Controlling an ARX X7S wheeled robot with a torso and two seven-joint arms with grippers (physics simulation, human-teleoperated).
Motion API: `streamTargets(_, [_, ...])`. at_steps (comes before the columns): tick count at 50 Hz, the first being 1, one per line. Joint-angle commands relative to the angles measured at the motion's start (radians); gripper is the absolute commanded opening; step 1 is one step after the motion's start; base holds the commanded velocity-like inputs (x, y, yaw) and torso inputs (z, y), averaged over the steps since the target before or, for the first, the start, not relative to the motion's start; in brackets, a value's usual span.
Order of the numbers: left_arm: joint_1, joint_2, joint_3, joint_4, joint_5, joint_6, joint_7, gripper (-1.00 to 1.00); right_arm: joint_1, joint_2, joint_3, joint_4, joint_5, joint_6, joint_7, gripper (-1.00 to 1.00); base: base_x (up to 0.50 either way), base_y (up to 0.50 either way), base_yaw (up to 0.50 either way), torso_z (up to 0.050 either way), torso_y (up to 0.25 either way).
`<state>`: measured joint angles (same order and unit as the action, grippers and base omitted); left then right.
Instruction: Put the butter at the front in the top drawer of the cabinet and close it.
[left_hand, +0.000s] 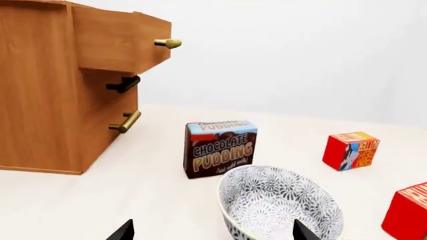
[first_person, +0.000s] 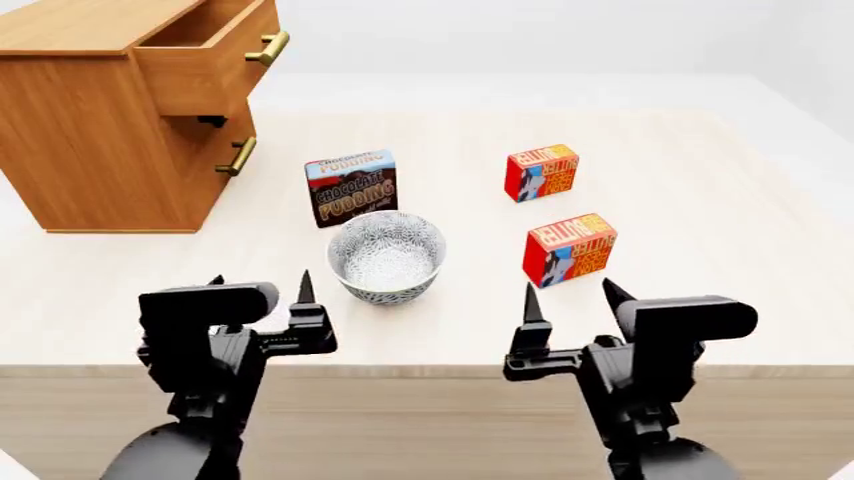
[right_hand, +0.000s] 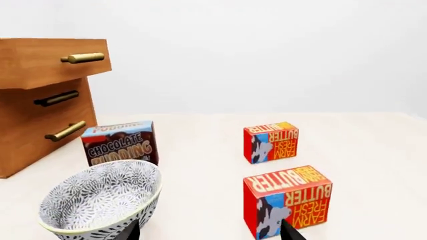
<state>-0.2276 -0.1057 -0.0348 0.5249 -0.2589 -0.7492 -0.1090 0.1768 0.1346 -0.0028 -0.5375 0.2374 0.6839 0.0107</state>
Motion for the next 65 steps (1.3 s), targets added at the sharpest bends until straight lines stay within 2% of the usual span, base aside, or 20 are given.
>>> streamTargets(1, [-0.124, -0.015, -0.034, 0.077, -0.111, -0.283, -0.01, 1.0, 0.08, 0.002, 0.047, -0.087, 0.099, 0.167, -0.003, 1.0, 0.0, 0.0, 0.0, 0.0, 0.0])
streamTargets(5, [-0.143, -0.026, -0.026, 0.078, -0.133, -0.311, 0.005, 1.0, 0.092, -0.047, 0.139, -0.056, 0.156, 0.168, 0.018, 1.0, 0.18, 0.0, 0.0, 0.0, 0.0])
streamTargets(15, [-0.173, -0.042, -0.023, 0.069, -0.148, -0.313, 0.013, 1.0, 0.092, -0.034, 0.105, -0.021, 0.133, 0.098, 0.025, 1.0, 0.3, 0.0, 0.0, 0.0, 0.0])
streamTargets(65, [-0.16, -0.068, 0.029, 0.03, -0.14, -0.212, -0.006, 1.0, 0.093, -0.005, 0.082, 0.017, 0.202, 0.045, 0.056, 1.0, 0.3, 0.0, 0.0, 0.0, 0.0])
